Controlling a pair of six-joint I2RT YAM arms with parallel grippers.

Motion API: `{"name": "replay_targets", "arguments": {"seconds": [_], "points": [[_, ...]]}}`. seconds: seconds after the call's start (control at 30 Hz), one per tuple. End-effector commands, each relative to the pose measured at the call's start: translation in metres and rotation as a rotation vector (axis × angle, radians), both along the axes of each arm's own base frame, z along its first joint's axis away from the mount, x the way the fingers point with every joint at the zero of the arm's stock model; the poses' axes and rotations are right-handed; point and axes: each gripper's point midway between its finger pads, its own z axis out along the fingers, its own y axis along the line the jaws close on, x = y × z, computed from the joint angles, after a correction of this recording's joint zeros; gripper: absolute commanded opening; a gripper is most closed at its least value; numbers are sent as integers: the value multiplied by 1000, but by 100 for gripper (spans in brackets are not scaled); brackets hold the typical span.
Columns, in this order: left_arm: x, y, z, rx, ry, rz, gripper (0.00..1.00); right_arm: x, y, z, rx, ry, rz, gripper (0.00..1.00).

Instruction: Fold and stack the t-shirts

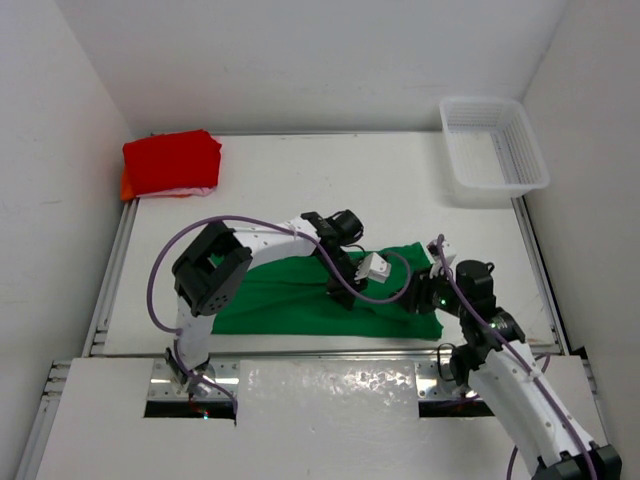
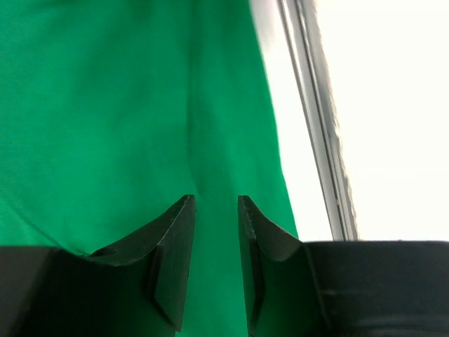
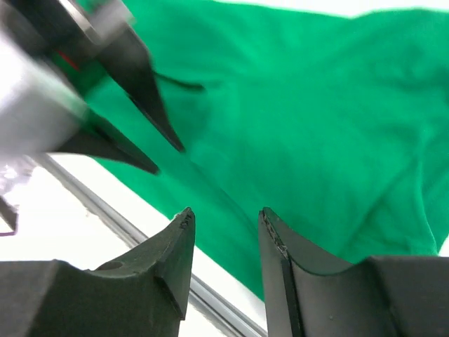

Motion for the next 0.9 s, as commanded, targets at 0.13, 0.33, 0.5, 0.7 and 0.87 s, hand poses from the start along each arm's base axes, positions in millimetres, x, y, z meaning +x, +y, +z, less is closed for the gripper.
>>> {"name": "replay_targets", "arguments": {"seconds": [0.13,0.33,0.5,0.7,0.87], "points": [[-11,7,22,-49,8,-158,29,36,-5,-6,-40,63,-108,8],[-1,25,49,-70,3,-124,30,39,14,-31,11,126,-57,2],[19,46,46,-27,-53,-36,32,39,14,-33,55,91,-94,2],[44,72,37,82,-70,134,33,71,-30,-3,-141,62,-312,23],[131,153,60,176,-211,645,39,82,-76,-4,-396,169,-415,54]]}}
